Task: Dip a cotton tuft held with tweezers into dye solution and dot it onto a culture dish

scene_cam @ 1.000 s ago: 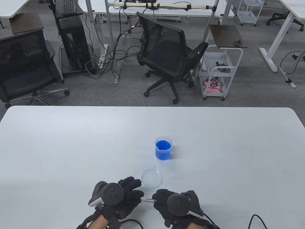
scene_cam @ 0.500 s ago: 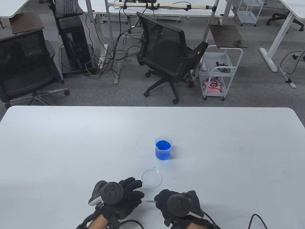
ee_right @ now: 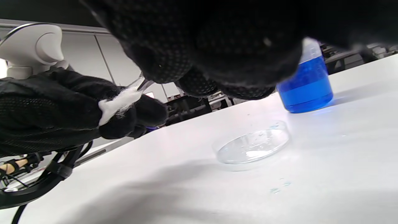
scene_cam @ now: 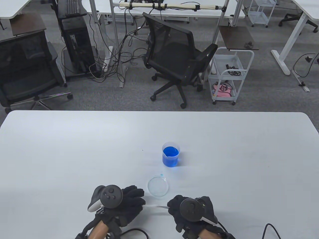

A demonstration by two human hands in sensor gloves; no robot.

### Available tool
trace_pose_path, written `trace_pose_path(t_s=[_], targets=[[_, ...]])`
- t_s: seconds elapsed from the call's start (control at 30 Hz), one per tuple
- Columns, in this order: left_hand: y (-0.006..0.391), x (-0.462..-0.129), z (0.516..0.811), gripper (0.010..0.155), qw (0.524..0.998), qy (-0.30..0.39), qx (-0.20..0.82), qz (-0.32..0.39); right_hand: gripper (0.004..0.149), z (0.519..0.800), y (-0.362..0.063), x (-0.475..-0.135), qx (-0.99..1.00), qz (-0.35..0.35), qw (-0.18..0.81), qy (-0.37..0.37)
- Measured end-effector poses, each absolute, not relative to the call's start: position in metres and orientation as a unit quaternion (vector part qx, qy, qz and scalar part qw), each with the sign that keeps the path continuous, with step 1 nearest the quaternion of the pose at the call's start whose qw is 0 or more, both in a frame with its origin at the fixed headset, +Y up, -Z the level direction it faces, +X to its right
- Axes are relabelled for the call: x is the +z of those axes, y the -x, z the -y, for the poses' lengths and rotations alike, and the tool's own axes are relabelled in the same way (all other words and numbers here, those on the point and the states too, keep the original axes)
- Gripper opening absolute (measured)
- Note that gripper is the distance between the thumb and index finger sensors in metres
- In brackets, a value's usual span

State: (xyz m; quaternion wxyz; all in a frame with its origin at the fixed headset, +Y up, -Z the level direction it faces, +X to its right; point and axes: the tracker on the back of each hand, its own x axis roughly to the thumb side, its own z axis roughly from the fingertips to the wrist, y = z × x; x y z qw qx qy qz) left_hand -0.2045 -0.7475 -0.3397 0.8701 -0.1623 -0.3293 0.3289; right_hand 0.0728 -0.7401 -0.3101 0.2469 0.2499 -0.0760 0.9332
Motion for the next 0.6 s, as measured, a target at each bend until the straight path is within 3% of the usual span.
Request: trace_pose_path(t_s=[0.33, 0.6], targets=[[0.246, -0.359, 0.75, 0.04, 0.933, 0.135, 0.267, 0.202, 0.04, 0.736, -0.092, -0.319, 0.938, 0.103, 0.252, -0.213], [0.26, -0.415, 0.749, 0.041, 0.971, 0.135, 0.159, 0.12, 0.04, 0.732, -0.095, -0.319, 0.937, 0.111, 0.256, -0.212]])
